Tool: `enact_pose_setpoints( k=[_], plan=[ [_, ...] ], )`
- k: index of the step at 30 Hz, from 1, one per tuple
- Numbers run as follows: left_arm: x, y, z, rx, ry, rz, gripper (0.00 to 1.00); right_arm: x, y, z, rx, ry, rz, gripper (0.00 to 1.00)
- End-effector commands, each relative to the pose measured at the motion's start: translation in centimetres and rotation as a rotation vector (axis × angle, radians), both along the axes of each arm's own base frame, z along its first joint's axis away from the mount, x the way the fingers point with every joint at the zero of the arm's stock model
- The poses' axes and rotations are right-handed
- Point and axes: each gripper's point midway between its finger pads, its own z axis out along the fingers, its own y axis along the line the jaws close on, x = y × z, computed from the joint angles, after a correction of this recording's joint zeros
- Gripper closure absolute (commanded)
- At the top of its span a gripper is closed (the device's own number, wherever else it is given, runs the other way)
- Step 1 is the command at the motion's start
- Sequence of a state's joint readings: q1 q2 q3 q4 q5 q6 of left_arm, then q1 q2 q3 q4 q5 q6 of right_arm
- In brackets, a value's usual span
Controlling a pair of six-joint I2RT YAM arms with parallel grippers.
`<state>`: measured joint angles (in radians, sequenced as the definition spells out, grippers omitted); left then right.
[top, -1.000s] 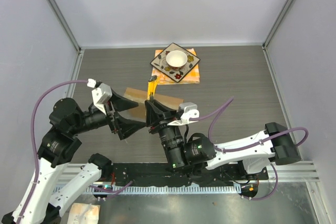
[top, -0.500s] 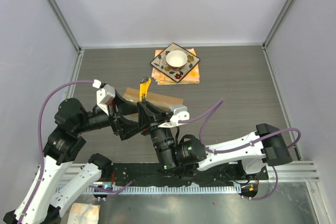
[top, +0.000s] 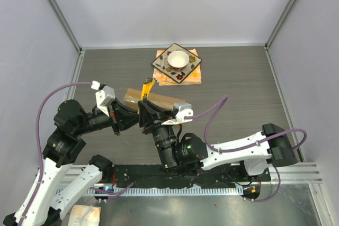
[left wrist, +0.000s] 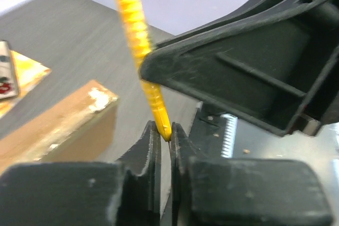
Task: Unpack the express box
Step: Pick up the knife from the center of the board.
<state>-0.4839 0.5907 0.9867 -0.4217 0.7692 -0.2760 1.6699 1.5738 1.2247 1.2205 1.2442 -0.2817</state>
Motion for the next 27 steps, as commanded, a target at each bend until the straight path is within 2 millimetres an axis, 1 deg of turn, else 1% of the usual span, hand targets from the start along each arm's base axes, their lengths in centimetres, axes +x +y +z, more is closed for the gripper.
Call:
enact_pose_setpoints(
  k=[1,2,4,5,6,7,8,9,11,12,14,15,16,17,18,19,20,21,22,23,24,25,26,27],
  plan=[
    [1.6,0.3,1.4,-0.009,-0.085,0.067,1.00,-2.1,1.5,2.5,0.129,-0.006,0.175,0.89],
    [1.5,0.5,1.7,-0.009,-0.096,0.078,1.00,-2.3,1.1,2.9,0.123,-0.013,0.197,0.79],
    [1.4,0.8,1.7,0.001,-0.109,0.084,1.00,-2.7,1.2,1.6,0.066,-0.008,0.247,0.69],
    [1.2,0.9,1.8,0.000,-0.120,0.087,1.00,-3.1,-0.1,3.4,0.130,-0.006,0.301,0.60],
    [1.0,1.0,1.8,0.002,-0.126,0.086,1.00,-3.4,-0.4,2.7,0.084,-0.003,0.329,0.57],
    [0.8,1.1,1.8,0.006,-0.132,0.083,1.00,-3.6,-1.2,3.0,0.091,0.001,0.361,0.54],
    [0.5,1.1,1.9,0.001,-0.137,0.075,1.00,-4.3,-2.2,4.0,0.124,-0.012,0.437,0.49],
    [0.3,1.1,1.9,0.000,-0.137,0.068,1.00,-4.3,-2.5,3.1,0.048,-0.007,0.470,0.47],
    [0.1,1.1,2.2,-0.007,-0.134,0.063,1.00,-5.6,-2.9,3.3,-0.006,-0.027,0.577,0.43],
    [0.0,1.1,2.4,-0.012,-0.132,0.060,1.00,-5.9,-3.9,2.7,-0.079,-0.023,0.618,0.39],
    [-0.2,0.9,2.7,-0.021,-0.123,0.044,1.00,-6.9,-4.4,3.2,-0.127,-0.043,0.726,0.33],
    [-0.7,0.7,2.8,-0.022,-0.121,0.013,1.00,-7.8,-4.7,1.7,-0.223,-0.041,0.800,0.32],
    [-1.3,0.6,3.1,-0.030,-0.131,-0.021,1.00,-7.4,-5.3,2.4,-0.243,-0.054,0.814,0.31],
    [-1.9,0.4,3.3,-0.032,-0.133,-0.060,1.00,-7.7,-5.6,2.3,-0.270,-0.062,0.848,0.29],
    [-2.5,0.2,3.3,-0.032,-0.129,-0.099,1.00,-8.5,-5.7,1.7,-0.327,-0.073,0.915,0.28],
    [-3.6,-0.1,3.4,-0.036,-0.115,-0.174,1.00,-8.0,-6.2,2.9,-0.328,-0.094,0.928,0.27],
    [-4.2,-0.2,3.4,-0.040,-0.093,-0.211,1.00,-8.0,-6.4,3.1,-0.347,-0.104,0.947,0.25],
    [-4.9,-0.4,3.3,-0.039,-0.070,-0.258,1.00,-7.7,-6.6,2.4,-0.396,-0.083,0.958,0.25],
    [-5.8,-0.5,3.2,-0.037,-0.046,-0.322,1.00,-8.1,-6.5,3.7,-0.408,-0.113,0.995,0.24],
    [-6.3,-0.5,3.2,-0.037,-0.029,-0.356,1.00,-7.6,-6.5,3.7,-0.434,-0.111,0.994,0.24],
    [-6.6,-0.5,3.1,-0.039,0.001,-0.373,1.00,-7.9,-6.5,3.2,-0.474,-0.102,1.022,0.24],
    [-6.8,-0.6,3.0,-0.036,0.024,-0.391,1.00,-8.0,-6.6,4.7,-0.480,-0.136,1.027,0.24],
    [-6.9,-0.6,3.0,-0.036,0.030,-0.400,1.00,-7.7,-5.6,3.9,-0.522,-0.119,1.032,0.24],
    [-6.9,-0.6,3.0,-0.037,0.039,-0.403,1.00,-7.7,-5.6,3.3,-0.565,-0.096,1.041,0.24]
  ],
)
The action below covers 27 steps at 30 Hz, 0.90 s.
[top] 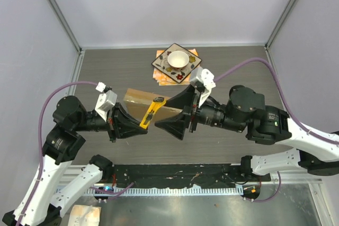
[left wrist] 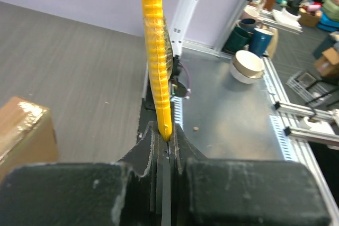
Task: Unpack the express box
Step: Pick up the knife from the center of the board.
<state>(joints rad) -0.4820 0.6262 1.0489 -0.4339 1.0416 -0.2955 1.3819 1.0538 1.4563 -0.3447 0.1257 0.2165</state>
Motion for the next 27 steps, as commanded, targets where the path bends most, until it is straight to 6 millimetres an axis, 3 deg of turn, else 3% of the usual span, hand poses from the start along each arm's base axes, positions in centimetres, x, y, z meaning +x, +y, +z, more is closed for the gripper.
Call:
enact_pose_setpoints(
  k=[1,3,11,18,23,27],
  plan=[
    [-2.3,0.1,1.4,-0.021,0.034,-0.135,1.00,-2.1,0.7,-1.3,-0.183,-0.049,0.162,0.24],
    [-2.3,0.0,1.7,-0.028,0.030,-0.140,1.00,-1.8,1.9,-2.7,-0.247,-0.049,0.167,0.24],
    [-2.2,-0.2,1.9,-0.038,0.049,-0.147,1.00,-2.0,3.8,-3.6,-0.257,-0.045,0.217,0.26],
    [-2.6,0.0,1.5,-0.036,0.055,-0.158,1.00,-1.8,4.5,-2.6,-0.185,-0.051,0.232,0.32],
    [-2.6,0.0,1.3,-0.036,0.050,-0.152,1.00,-1.5,4.0,-1.4,-0.139,-0.054,0.223,0.34],
    [-2.4,0.0,1.2,-0.035,0.047,-0.147,1.00,-0.9,3.5,-0.2,-0.102,-0.061,0.197,0.48]
  ],
)
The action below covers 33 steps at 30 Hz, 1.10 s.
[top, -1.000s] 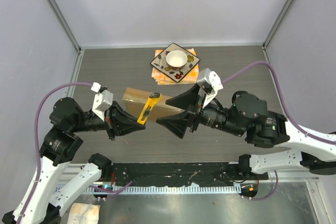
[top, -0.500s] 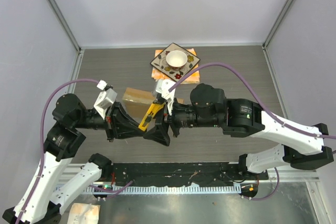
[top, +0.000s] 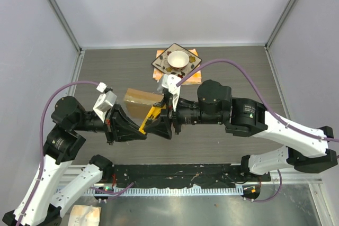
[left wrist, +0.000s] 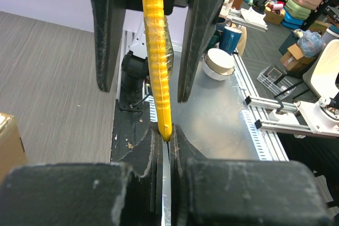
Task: Unpack the express box
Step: Pick up the knife from the center of the board.
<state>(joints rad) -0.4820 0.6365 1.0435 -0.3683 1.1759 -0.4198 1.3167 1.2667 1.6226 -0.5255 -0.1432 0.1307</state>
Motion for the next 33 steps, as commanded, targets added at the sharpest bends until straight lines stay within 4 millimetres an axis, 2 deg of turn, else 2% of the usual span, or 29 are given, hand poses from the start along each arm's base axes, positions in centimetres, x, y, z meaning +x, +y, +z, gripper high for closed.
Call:
enact_pose_setpoints(
  k=[1,4,17,20,21,33],
  plan=[
    [-0.1,0.0,0.5,-0.018,-0.030,-0.010,1.00,0.1,-1.3,4.2,0.141,-0.027,-0.010,0.51],
    [0.1,0.0,0.5,-0.018,-0.030,-0.004,1.00,0.2,-1.3,4.5,0.156,-0.023,-0.015,0.52],
    [0.2,0.0,0.7,-0.021,-0.035,0.009,1.00,0.1,1.4,3.0,0.126,0.025,0.039,0.62],
    [0.0,0.1,0.6,-0.020,-0.037,0.007,1.00,0.2,1.3,3.1,0.129,0.029,0.040,0.85],
    [0.0,0.1,0.6,-0.021,-0.040,0.007,1.00,0.1,1.2,3.2,0.132,0.031,0.040,0.99],
    [0.3,0.2,0.2,-0.004,-0.055,0.030,1.00,-0.2,-1.1,4.7,0.194,0.017,0.020,0.98]
  ],
)
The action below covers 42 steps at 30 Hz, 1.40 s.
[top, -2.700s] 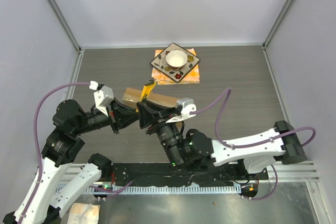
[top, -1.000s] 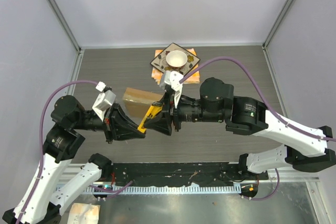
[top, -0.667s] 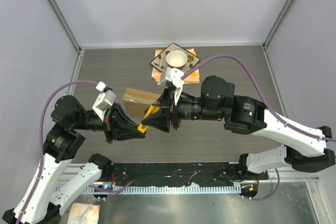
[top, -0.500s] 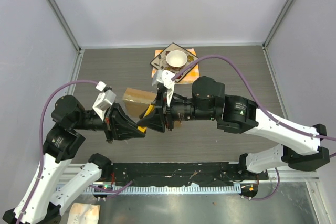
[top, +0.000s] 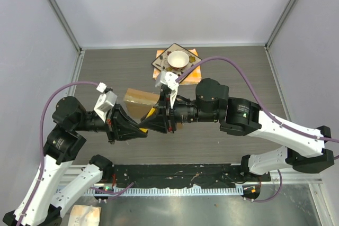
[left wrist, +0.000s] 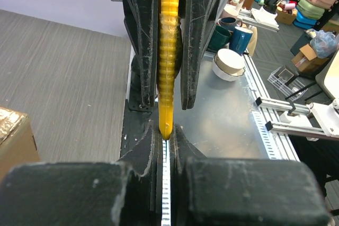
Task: Unpack the express box
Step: Pick up the knife from the center of the board.
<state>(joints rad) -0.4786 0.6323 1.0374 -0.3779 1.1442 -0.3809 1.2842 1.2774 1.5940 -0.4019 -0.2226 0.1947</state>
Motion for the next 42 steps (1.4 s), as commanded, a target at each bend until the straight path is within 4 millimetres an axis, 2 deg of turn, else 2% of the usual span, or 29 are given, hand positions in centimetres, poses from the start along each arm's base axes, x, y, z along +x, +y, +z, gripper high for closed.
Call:
enact_pose_setpoints(
  k=[1,4,6,8,11,12,13,14,16,18,19,20,21,22,23,24,25,27,28,30,31,33,37,40,42],
  plan=[
    [-0.5,0.2,0.5,-0.006,-0.027,-0.006,1.00,-0.1,-2.4,3.2,0.102,-0.028,-0.025,0.96],
    [-0.3,0.2,0.5,-0.007,-0.030,-0.003,1.00,-0.1,-2.5,3.3,0.107,-0.022,-0.027,0.99],
    [-0.3,0.2,0.5,-0.004,-0.032,0.002,0.86,-0.1,-2.6,3.2,0.106,-0.015,-0.030,0.99],
    [-0.2,0.3,0.6,-0.002,-0.039,0.019,0.61,-0.2,-3.0,3.5,0.117,-0.017,-0.029,0.99],
    [0.0,0.4,0.8,-0.005,-0.047,0.037,0.53,-0.6,-3.5,3.7,0.125,-0.021,-0.015,0.99],
    [0.1,0.4,0.8,-0.004,-0.047,0.045,0.44,-0.7,-3.7,3.6,0.125,-0.021,-0.015,0.99],
    [0.3,0.4,0.8,-0.001,-0.050,0.059,0.05,-0.5,-3.9,3.7,0.128,-0.022,-0.024,0.99],
    [0.6,0.5,0.8,0.008,-0.046,0.087,0.00,-0.5,-4.2,3.8,0.133,-0.023,-0.028,0.99],
    [1.4,0.8,0.4,0.032,-0.074,0.145,0.00,-0.2,-4.6,4.0,0.134,-0.028,-0.051,0.99],
    [3.9,1.7,0.8,0.061,-0.149,0.312,0.00,0.8,-5.7,4.0,0.123,-0.043,-0.123,0.99],
    [5.2,2.3,-0.2,0.118,-0.230,0.369,0.00,1.5,-6.1,3.8,0.111,-0.047,-0.164,0.99],
    [7.6,3.2,-1.0,0.189,-0.299,0.475,0.00,3.6,-7.0,3.0,0.074,-0.063,-0.289,0.99],
    [8.7,3.7,-2.1,0.255,-0.353,0.498,0.00,4.5,-7.5,2.4,0.048,-0.074,-0.346,0.99],
    [10.1,4.6,-4.2,0.365,-0.461,0.508,0.00,5.4,-8.0,2.0,0.028,-0.087,-0.399,0.99],
    [11.2,5.1,-5.7,0.431,-0.496,0.517,0.00,7.0,-8.8,1.3,-0.001,-0.100,-0.497,0.99],
    [12.2,5.9,-6.9,0.498,-0.536,0.548,0.00,7.6,-9.0,0.4,-0.029,-0.119,-0.529,0.99],
    [12.9,6.3,-9.5,0.585,-0.630,0.494,0.00,8.2,-9.3,0.0,-0.041,-0.127,-0.561,0.99],
    [13.3,6.9,-11.6,0.648,-0.736,0.448,0.00,9.1,-9.7,-0.6,-0.064,-0.142,-0.611,0.99],
    [13.7,7.0,-13.8,0.684,-0.779,0.419,0.00,9.4,-9.7,-0.9,-0.071,-0.143,-0.621,0.99],
    [14.8,7.3,-14.1,0.698,-0.936,0.433,0.00,9.5,-9.6,-1.4,-0.083,-0.142,-0.624,0.99],
    [16.1,7.0,-14.4,0.680,-0.998,0.470,0.00,9.5,-9.6,-1.5,-0.087,-0.140,-0.623,0.99],
    [16.8,6.4,-14.1,0.643,-1.074,0.482,0.00,9.6,-9.7,-1.9,-0.093,-0.136,-0.626,0.99],
    [17.8,3.7,-13.0,0.543,-1.051,0.422,0.00,9.5,-9.9,-2.2,-0.088,-0.123,-0.622,0.99],
    [18.6,2.8,-11.3,0.497,-1.023,0.437,0.00,9.2,-9.9,-2.4,-0.083,-0.110,-0.605,0.99],
    [18.4,2.5,-11.7,0.499,-1.039,0.389,0.00,9.2,-10.0,-2.5,-0.083,-0.107,-0.603,0.99]
  ],
)
